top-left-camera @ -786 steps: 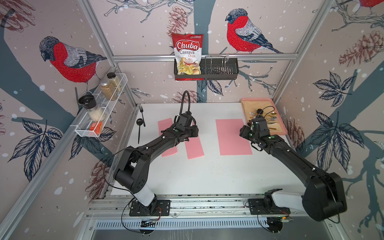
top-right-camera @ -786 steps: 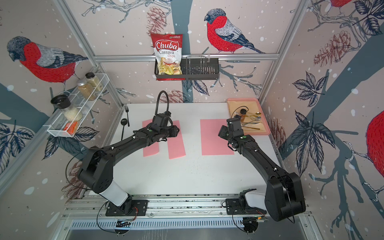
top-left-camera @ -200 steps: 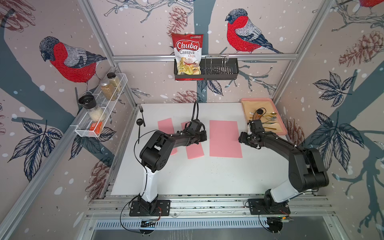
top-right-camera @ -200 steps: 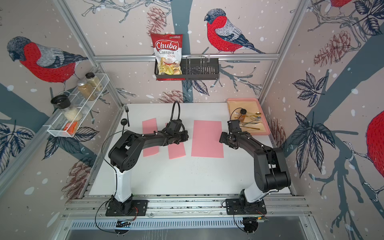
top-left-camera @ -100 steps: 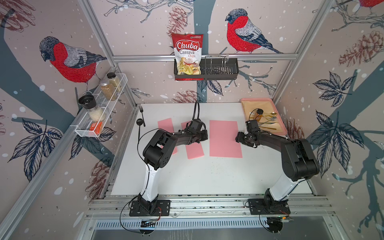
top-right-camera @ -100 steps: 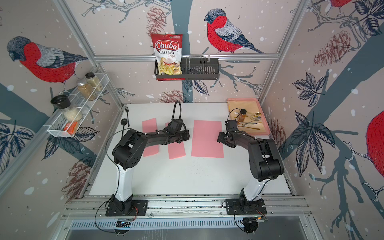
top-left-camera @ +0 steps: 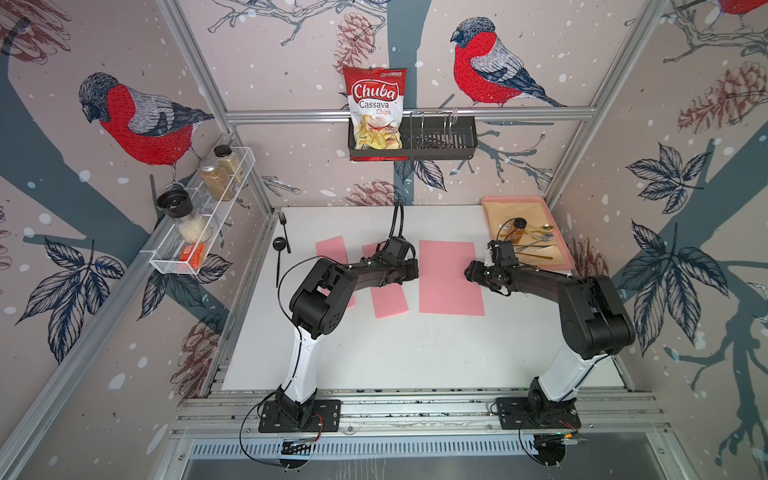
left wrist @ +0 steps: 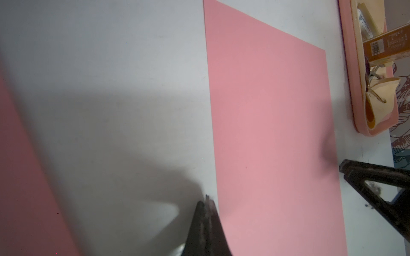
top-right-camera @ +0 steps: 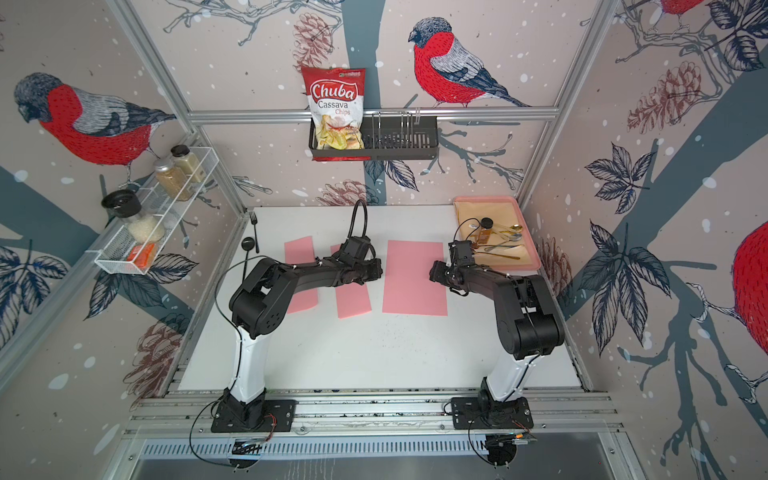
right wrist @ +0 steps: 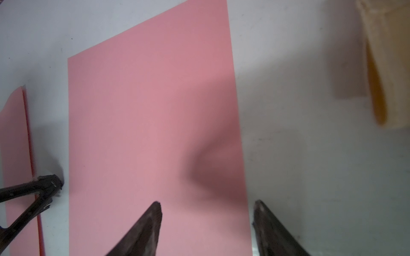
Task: Fold the rectangular paper in half along the long edge
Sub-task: Pick up the paper from the center of the board.
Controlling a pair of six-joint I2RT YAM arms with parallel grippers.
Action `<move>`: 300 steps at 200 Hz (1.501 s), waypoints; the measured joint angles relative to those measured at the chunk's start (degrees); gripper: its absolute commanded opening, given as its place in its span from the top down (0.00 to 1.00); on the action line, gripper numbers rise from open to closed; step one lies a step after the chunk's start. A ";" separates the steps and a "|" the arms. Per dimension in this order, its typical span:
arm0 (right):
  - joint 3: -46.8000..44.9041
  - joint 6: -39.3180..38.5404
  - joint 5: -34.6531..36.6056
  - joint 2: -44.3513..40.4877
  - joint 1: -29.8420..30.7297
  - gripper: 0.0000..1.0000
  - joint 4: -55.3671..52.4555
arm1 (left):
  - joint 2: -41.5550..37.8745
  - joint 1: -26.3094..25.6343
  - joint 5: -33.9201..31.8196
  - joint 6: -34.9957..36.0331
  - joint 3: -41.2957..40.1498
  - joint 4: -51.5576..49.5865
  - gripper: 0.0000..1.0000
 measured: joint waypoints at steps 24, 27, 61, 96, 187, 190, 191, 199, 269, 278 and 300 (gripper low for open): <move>-0.57 0.44 -1.09 -0.13 0.07 0.33 1.14 | 0.37 -0.35 0.15 -0.02 0.00 0.68 1.00; -0.61 0.48 -1.20 -0.15 0.07 0.33 1.18 | 0.39 -0.44 0.13 -0.02 0.00 0.79 1.00; -1.38 0.90 -2.69 -0.35 0.07 0.34 2.45 | 0.72 -1.11 0.13 -0.04 0.00 1.44 1.00; -2.29 1.16 -4.59 -0.46 0.07 0.33 4.15 | 1.20 -1.64 0.09 -0.15 0.37 2.16 1.00; -4.15 2.84 -11.04 -0.46 -0.04 0.34 8.15 | 1.62 -2.40 -0.72 -0.04 0.76 2.40 1.00; -4.20 2.91 -11.28 -0.46 -0.04 0.33 8.17 | 1.60 -2.40 -0.76 -0.04 0.70 2.51 1.00; -4.22 2.93 -11.32 -0.46 -0.04 0.34 8.17 | 1.60 -2.43 -0.79 -0.04 0.68 2.56 1.00; -4.35 3.04 -11.93 -0.39 -0.04 0.33 8.44 | 1.60 -2.49 -0.79 -0.04 0.61 2.69 1.00; -4.31 4.44 -16.04 0.59 0.24 0.34 10.38 | 1.62 -3.50 -1.27 -0.15 1.20 1.84 1.00; -4.20 4.57 -16.35 0.81 0.42 0.34 10.58 | 1.62 -3.69 -1.33 -0.17 1.33 1.60 1.00; -3.96 5.31 -17.03 1.27 1.03 0.34 11.19 | 1.60 -4.09 -1.20 -0.26 1.62 0.90 1.00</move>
